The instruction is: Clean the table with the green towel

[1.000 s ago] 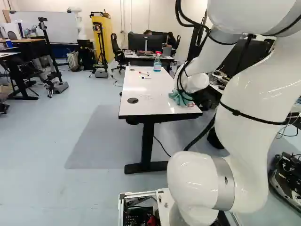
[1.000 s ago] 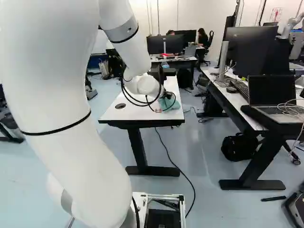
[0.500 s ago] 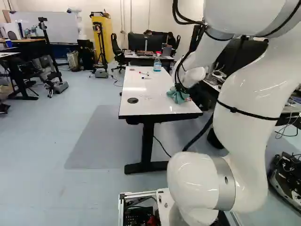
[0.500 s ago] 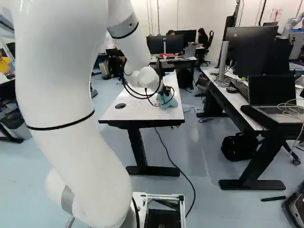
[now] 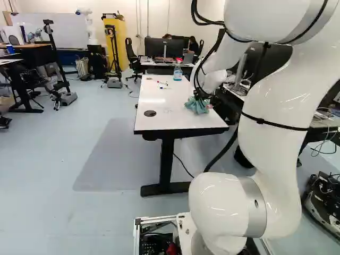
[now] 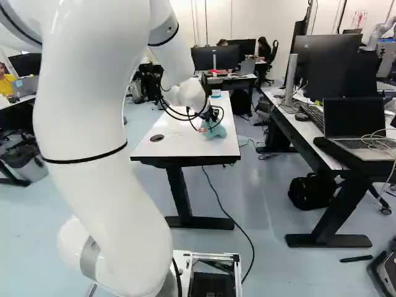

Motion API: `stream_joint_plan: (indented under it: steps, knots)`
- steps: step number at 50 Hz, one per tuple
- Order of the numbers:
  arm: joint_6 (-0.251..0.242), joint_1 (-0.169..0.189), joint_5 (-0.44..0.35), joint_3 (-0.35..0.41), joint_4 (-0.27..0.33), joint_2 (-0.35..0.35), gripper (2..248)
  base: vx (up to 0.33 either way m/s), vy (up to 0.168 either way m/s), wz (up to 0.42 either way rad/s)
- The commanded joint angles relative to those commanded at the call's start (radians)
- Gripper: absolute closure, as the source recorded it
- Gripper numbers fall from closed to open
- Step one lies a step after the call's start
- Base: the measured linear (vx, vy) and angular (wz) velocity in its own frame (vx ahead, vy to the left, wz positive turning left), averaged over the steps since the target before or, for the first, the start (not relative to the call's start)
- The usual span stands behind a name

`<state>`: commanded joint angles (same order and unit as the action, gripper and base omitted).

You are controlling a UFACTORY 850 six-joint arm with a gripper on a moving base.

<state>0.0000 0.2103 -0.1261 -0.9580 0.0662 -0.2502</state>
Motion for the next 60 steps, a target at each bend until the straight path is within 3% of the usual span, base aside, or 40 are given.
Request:
stream_joint_plan:
  steps: [22,37,60]
  knots:
    - [0.0,-0.036,0.0,-0.102,0.0,-0.099,204,0.0,0.0,0.0]
    - [0.0,-0.036,-0.015,-0.11,0.0,-0.136,204,0.0,0.0,0.0]
    - [0.0,-0.036,-0.001,-0.11,0.0,-0.136,204,0.0,0.0,0.0]
